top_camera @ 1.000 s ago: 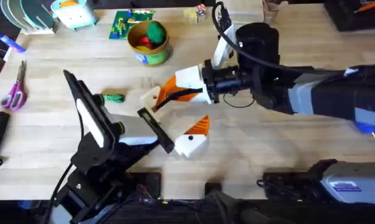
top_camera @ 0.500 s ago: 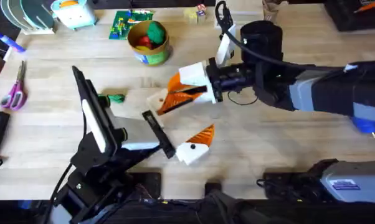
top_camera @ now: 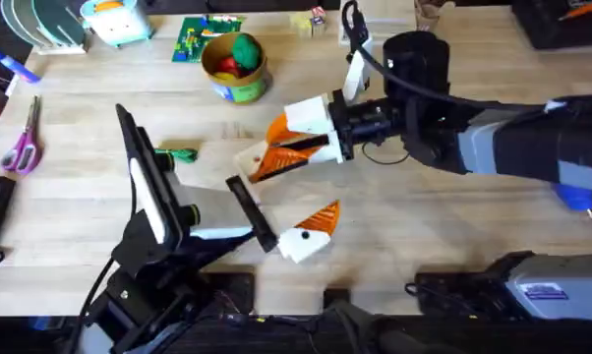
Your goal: Pick up the gripper from the table and insert it into the empty holder that is missing its gripper. Then pick up a screw, insert it into the mounting hole, and use the screwdriver to tighten it. Finally, clean up the table by picking up the vegetable and placing it into the bucket.
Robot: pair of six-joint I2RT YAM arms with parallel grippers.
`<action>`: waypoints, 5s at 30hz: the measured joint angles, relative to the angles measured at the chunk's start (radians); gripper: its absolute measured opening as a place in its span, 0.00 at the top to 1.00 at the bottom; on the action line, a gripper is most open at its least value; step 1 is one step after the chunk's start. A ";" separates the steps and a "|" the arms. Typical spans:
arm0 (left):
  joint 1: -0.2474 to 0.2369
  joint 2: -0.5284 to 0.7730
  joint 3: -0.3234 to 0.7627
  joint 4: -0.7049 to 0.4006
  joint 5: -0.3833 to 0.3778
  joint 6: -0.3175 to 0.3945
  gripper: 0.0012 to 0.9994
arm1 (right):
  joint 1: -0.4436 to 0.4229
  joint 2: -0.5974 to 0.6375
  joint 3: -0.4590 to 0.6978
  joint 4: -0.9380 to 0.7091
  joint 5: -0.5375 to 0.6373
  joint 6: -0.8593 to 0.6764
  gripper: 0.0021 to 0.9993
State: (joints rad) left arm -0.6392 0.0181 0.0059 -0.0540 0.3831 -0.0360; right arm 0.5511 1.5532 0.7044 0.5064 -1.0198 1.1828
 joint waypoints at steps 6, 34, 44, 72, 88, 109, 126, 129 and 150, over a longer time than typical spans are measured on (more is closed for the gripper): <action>-0.028 0.000 0.000 0.002 0.107 0.003 0.01 | -0.039 0.000 0.000 0.013 0.001 0.004 0.49; -0.029 0.000 0.000 0.002 0.163 0.004 0.01 | -0.280 -0.197 -0.001 -0.463 -0.240 -0.341 0.10; -0.029 0.000 0.000 0.002 0.167 0.004 0.01 | -0.284 -0.349 -0.001 -0.850 -0.204 -0.639 0.01; -0.029 0.000 0.000 0.002 0.168 0.004 0.01 | -0.124 -0.277 -0.001 -0.749 -0.128 -0.594 0.27; -0.029 0.000 0.000 0.002 0.166 0.003 0.01 | -0.125 -0.253 -0.001 -0.717 -0.136 -0.573 0.99; -0.028 0.000 0.000 0.003 0.145 0.014 0.01 | -0.124 -0.247 -0.001 -0.591 -0.084 -0.490 0.99; -0.024 0.000 0.000 0.002 0.142 0.013 0.01 | -0.119 -0.237 -0.001 -0.573 -0.073 -0.453 0.81; -0.024 0.000 0.000 0.002 0.145 0.013 0.01 | -0.119 -0.237 -0.001 -0.573 -0.073 -0.453 0.81; -0.024 0.000 0.000 0.002 0.132 0.005 0.01 | -0.115 -0.237 -0.001 -0.546 -0.041 -0.353 0.99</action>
State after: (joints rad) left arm -0.6632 0.0185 0.0063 -0.0518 0.5147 -0.0307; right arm 0.4362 1.3159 0.7036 -0.0396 -1.0604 0.8294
